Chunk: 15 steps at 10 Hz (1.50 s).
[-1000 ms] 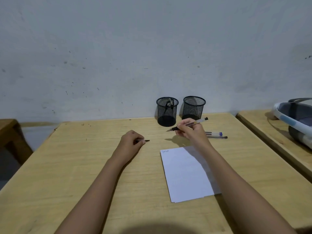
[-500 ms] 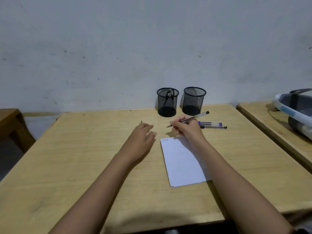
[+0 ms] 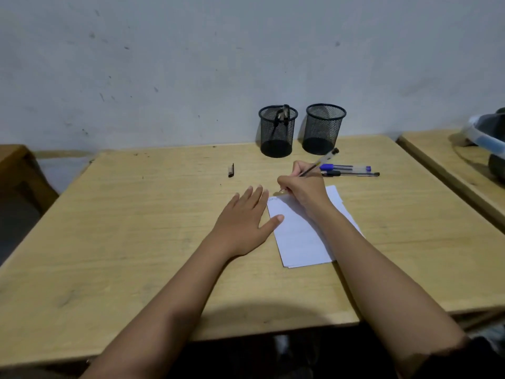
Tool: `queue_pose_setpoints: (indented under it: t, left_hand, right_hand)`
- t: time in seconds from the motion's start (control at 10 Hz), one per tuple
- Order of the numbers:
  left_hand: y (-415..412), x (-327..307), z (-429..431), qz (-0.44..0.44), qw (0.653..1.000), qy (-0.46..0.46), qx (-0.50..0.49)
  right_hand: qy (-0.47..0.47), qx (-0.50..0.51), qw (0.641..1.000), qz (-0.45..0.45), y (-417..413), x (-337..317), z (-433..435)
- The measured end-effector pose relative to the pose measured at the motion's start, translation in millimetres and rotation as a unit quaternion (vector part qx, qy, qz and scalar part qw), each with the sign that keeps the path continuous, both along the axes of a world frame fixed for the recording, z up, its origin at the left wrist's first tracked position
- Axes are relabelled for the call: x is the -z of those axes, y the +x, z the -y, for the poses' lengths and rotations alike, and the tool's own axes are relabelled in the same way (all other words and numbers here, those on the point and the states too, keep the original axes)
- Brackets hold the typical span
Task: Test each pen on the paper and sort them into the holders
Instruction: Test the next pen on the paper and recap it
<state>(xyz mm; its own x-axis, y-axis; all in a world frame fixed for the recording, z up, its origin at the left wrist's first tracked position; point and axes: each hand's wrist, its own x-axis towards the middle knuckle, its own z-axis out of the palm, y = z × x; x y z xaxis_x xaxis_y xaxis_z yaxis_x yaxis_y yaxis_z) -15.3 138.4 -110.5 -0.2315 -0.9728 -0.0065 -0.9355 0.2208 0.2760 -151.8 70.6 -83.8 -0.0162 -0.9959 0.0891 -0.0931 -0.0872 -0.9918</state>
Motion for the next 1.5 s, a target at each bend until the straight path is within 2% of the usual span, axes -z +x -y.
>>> queue_pose_setpoints:
  t: [0.2,0.4,0.5,0.8,0.9,1.0,1.3,1.5]
  left_hand:
    - [-1.0,1.0,0.0,0.009,1.0,0.003,-0.002]
    - [-1.3,2.7,1.3,0.019,1.0,0.002,-0.002]
    - [-1.6,2.0,0.9,0.022,1.0,0.003,-0.002]
    - [-1.5,1.4,0.9,0.023,1.0,0.007,-0.002]
    - [-1.6,1.2,0.4,0.021,1.0,0.007,-0.003]
    - [-1.9,0.0,0.4,0.022,1.0,0.009,-0.003]
    - [-2.4,-0.6,-0.8,0.018,1.0,0.01,-0.005]
    - [-2.4,-1.4,-1.3,0.017,1.0,0.009,-0.006]
  right_hand:
    - [0.002,0.001,0.999,-0.043,3.7,0.1,3.8]
    - [0.021,-0.013,0.999,-0.042,4.4,3.6,4.8]
    - [0.001,-0.013,0.998,-0.059,4.5,4.9,4.3]
    - [0.004,-0.011,0.999,-0.048,5.5,3.4,1.8]
    - [0.005,-0.038,0.999,-0.037,5.4,1.4,0.3]
    - [-0.01,-0.019,1.0,-0.018,4.8,0.1,-0.9]
    - [-0.005,-0.015,0.998,-0.064,4.5,1.0,1.5]
    - [-0.006,-0.005,0.999,-0.049,3.9,2.0,0.4]
